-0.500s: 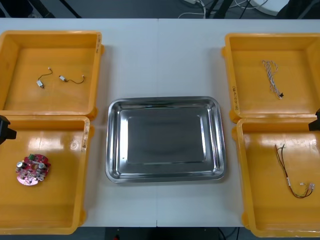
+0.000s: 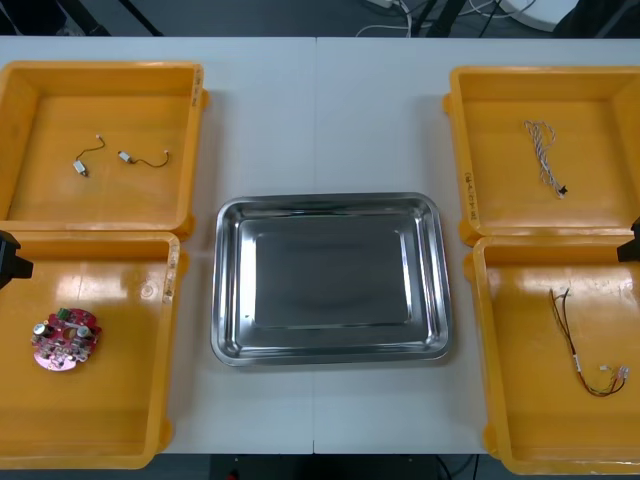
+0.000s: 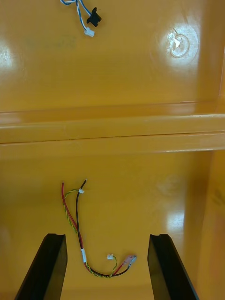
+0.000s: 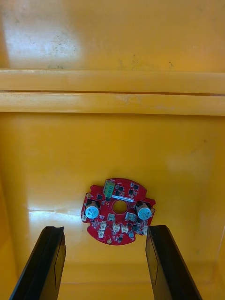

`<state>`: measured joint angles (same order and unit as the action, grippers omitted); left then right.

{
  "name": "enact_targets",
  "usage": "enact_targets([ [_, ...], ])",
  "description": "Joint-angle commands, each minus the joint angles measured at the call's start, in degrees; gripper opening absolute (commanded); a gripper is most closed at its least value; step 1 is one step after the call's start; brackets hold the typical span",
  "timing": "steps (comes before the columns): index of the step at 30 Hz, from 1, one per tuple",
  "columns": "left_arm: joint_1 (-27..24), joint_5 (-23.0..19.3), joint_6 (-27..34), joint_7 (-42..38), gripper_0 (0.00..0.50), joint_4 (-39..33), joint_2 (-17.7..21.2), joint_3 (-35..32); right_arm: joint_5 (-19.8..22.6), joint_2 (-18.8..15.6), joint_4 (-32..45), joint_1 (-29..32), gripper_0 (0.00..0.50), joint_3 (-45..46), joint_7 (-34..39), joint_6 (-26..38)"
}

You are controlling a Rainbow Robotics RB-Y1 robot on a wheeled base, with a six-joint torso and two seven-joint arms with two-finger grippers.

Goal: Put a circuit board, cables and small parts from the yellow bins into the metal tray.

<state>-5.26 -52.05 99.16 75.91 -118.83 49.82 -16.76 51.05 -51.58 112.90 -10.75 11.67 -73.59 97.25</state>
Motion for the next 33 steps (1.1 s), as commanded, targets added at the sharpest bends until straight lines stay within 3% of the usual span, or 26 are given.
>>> enact_targets([
  [1,0.51,-0.42,0.42,-1.47,0.5,-0.44,-0.25,0.32,0.27,-3.09,0.39,-1.56,0.5,0.98,0.29,0.4],
  [33,0.51,-0.42,0.42,-1.47,0.5,-0.44,-0.25,0.32,0.27,-3.09,0.39,-1.56,0.5,0.98,0.29,0.4],
])
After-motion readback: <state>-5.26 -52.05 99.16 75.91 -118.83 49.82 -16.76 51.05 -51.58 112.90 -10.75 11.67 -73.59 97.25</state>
